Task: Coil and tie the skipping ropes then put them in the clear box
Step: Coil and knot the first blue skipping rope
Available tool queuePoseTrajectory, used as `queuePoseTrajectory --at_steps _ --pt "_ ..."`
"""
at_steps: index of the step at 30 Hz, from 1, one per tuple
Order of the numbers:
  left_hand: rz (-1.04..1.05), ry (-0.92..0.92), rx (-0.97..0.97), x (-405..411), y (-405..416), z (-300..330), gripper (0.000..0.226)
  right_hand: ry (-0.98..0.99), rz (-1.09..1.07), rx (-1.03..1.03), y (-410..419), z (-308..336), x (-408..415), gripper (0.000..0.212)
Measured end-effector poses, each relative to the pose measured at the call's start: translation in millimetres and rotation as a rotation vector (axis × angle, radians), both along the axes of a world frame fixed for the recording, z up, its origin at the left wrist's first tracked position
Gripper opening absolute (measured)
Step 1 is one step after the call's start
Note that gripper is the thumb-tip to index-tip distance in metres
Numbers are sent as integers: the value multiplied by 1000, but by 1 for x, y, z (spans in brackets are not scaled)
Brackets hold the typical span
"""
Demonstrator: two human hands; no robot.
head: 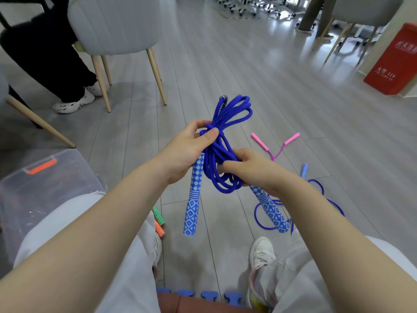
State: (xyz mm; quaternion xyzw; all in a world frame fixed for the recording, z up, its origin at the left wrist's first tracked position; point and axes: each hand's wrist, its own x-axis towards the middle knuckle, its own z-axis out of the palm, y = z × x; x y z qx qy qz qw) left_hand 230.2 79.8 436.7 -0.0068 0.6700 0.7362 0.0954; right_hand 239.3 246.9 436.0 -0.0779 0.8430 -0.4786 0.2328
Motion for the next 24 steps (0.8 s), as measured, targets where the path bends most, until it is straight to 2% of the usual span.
queuePoseTrajectory --at_steps 2,7,12,15,19,24 --pt "-41 56 -151 0 -1 -2 37 1 6 0 3 -1 1 22" --pt "-269 68 -382 0 -6 -8 71 -9 57 -8 6 0 8 9" --pt "-298 64 -456 -2 -11 -5 65 -38 78 1 4 1 10 15" --pt "-298 36 -399 0 -13 -4 61 -36 103 19 5 -2 8 18" --pt "-384 -58 -166 2 -15 -5 48 20 158 35 11 -3 7 9" --pt "-515 -150 -119 5 -14 0 48 70 240 181 18 -2 7 10"
